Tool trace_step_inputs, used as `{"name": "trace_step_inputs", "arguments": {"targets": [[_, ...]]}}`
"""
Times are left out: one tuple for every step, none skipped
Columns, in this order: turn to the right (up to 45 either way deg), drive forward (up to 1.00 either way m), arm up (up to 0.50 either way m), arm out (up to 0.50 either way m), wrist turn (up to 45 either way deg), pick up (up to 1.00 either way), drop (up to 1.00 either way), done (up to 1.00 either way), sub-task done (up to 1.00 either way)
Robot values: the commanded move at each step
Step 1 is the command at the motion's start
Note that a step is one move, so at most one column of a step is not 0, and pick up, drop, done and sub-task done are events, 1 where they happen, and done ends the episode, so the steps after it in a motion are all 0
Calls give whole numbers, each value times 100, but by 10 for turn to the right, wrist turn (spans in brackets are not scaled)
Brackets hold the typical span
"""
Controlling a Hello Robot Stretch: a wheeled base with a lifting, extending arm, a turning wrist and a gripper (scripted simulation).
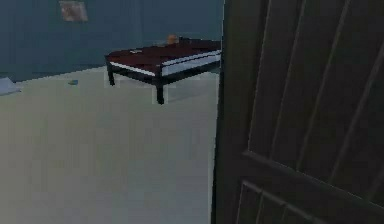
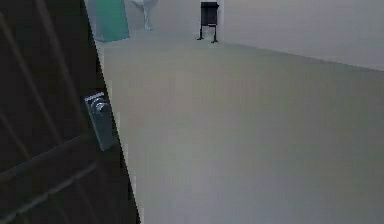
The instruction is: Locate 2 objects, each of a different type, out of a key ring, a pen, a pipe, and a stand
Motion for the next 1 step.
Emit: {"name": "trace_step_inputs", "arguments": {"targets": [[0, 40, 0, 0, 0, 0, 0, 0, 0]]}}
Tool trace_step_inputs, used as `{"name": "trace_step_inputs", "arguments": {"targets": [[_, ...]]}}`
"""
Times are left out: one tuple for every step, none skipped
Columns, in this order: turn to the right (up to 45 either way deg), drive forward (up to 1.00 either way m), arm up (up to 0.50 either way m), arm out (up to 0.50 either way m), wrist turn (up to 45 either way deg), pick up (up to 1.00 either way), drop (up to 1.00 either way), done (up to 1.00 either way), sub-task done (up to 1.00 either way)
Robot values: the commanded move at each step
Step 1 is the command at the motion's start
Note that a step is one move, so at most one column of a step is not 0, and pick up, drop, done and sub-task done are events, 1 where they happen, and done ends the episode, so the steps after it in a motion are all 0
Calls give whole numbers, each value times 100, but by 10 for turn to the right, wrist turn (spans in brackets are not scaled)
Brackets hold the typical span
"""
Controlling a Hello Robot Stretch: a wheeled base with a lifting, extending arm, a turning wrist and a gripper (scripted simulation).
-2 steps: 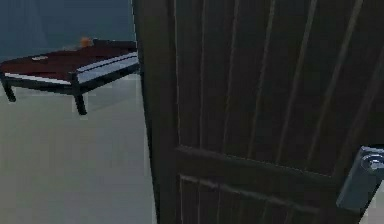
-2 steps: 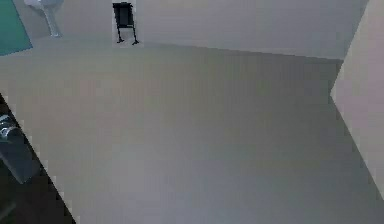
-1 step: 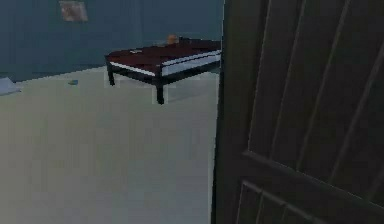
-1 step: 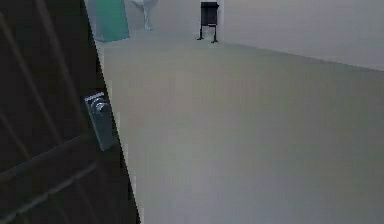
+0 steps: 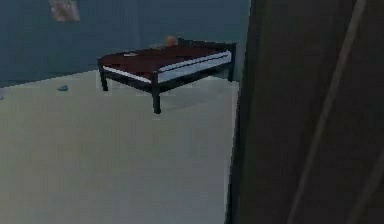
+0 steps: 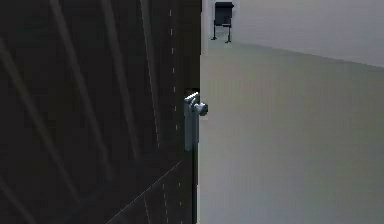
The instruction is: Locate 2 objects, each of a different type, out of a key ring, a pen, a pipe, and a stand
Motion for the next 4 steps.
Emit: {"name": "trace_step_inputs", "arguments": {"targets": [[-450, 0, 0, 0, 0, 0, 0, 0, 0], [0, 45, 0, 0, 0, 0, 0, 0, 0], [-450, 0, 0, 0, 0, 0, 0, 0, 0], [0, 100, 0, 0, 0, 0, 0, 0, 0]]}}
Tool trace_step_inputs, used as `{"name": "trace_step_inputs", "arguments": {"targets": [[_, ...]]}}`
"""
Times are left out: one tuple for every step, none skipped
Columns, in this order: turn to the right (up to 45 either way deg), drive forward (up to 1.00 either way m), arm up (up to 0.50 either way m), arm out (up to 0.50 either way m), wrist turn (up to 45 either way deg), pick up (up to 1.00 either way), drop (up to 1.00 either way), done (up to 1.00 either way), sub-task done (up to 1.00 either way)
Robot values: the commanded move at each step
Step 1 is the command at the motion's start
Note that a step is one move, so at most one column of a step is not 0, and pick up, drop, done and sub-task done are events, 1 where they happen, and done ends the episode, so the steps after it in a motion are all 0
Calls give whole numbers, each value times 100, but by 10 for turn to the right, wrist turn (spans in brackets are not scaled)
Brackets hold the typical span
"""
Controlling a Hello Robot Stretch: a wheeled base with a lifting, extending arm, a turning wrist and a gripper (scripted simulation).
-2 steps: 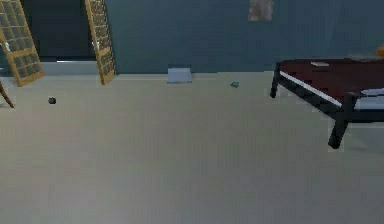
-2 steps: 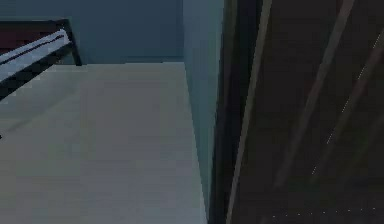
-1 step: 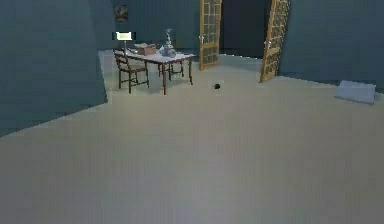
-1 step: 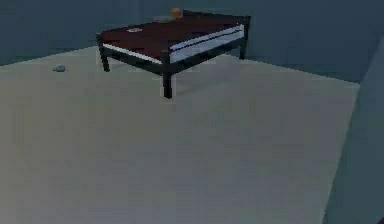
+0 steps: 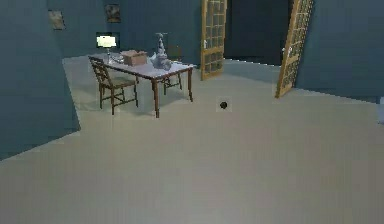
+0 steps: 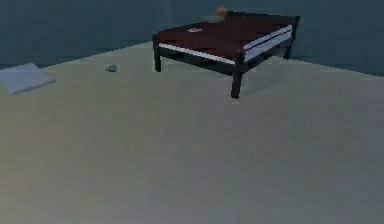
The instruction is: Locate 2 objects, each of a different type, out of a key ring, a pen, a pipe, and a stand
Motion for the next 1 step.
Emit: {"name": "trace_step_inputs", "arguments": {"targets": [[-30, 0, 0, 0, 0, 0, 0, 0, 0]]}}
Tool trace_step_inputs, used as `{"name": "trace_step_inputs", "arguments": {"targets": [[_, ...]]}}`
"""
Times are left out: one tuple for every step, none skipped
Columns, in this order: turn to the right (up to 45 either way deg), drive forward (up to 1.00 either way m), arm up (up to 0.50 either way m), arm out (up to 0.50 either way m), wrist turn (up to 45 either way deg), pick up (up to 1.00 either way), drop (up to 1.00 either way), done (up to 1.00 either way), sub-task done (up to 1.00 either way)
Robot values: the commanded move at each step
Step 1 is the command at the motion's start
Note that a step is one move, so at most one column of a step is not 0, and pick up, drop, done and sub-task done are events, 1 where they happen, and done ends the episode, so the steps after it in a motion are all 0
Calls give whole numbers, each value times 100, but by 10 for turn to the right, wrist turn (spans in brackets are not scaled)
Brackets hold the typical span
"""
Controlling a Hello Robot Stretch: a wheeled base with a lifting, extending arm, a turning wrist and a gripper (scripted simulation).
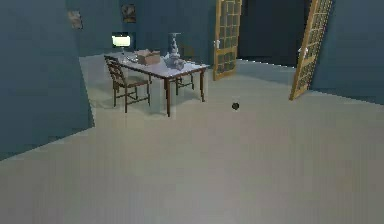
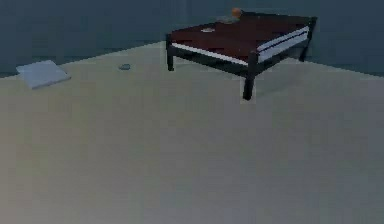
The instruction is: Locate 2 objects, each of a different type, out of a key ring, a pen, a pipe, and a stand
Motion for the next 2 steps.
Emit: {"name": "trace_step_inputs", "arguments": {"targets": [[0, 100, 0, 0, 0, 0, 0, 0, 0], [0, 100, 0, 0, 0, 0, 0, 0, 0]]}}
